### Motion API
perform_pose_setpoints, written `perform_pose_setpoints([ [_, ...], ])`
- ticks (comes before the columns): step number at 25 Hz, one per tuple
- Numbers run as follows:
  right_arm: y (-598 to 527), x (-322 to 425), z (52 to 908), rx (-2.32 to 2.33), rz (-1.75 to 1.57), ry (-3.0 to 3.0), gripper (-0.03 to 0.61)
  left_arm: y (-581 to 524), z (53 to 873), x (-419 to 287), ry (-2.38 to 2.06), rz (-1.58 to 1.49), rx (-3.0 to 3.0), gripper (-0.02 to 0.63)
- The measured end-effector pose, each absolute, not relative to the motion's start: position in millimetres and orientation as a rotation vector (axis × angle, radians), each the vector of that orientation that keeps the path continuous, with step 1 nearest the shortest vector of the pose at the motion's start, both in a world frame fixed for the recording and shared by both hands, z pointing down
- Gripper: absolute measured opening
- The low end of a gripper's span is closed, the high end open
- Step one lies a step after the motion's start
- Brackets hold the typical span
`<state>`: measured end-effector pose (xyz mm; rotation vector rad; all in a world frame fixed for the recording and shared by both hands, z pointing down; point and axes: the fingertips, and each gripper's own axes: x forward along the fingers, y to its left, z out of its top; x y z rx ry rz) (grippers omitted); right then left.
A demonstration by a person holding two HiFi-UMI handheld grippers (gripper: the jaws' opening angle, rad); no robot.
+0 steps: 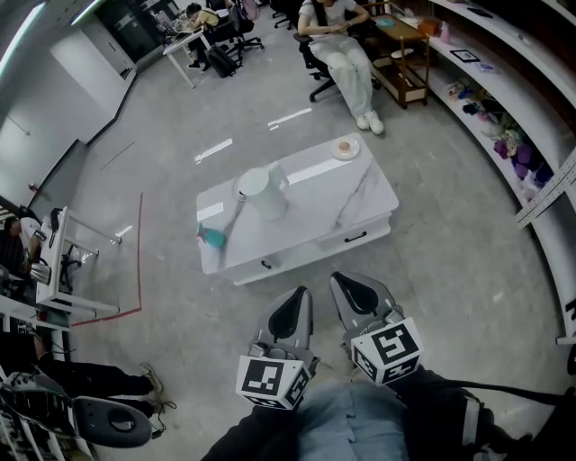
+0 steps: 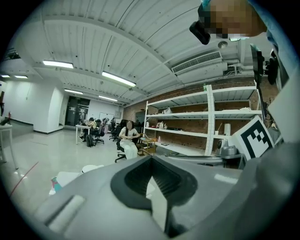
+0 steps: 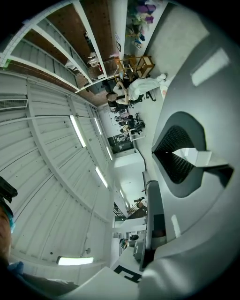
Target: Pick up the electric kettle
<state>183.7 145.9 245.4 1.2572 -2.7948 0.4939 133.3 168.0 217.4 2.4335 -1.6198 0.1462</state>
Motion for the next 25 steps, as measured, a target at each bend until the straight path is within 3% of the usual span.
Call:
perform_pose_setpoints([
  [13,100,132,265,1.101,0.484,-2.798,0.025,128,235,74,-1.758,0.084,2.298,0.003],
  [25,0,33,283,1.022,0.474,-2.733,0.025,23,252,-32,-1.788,-0.008,2.2,0.003],
])
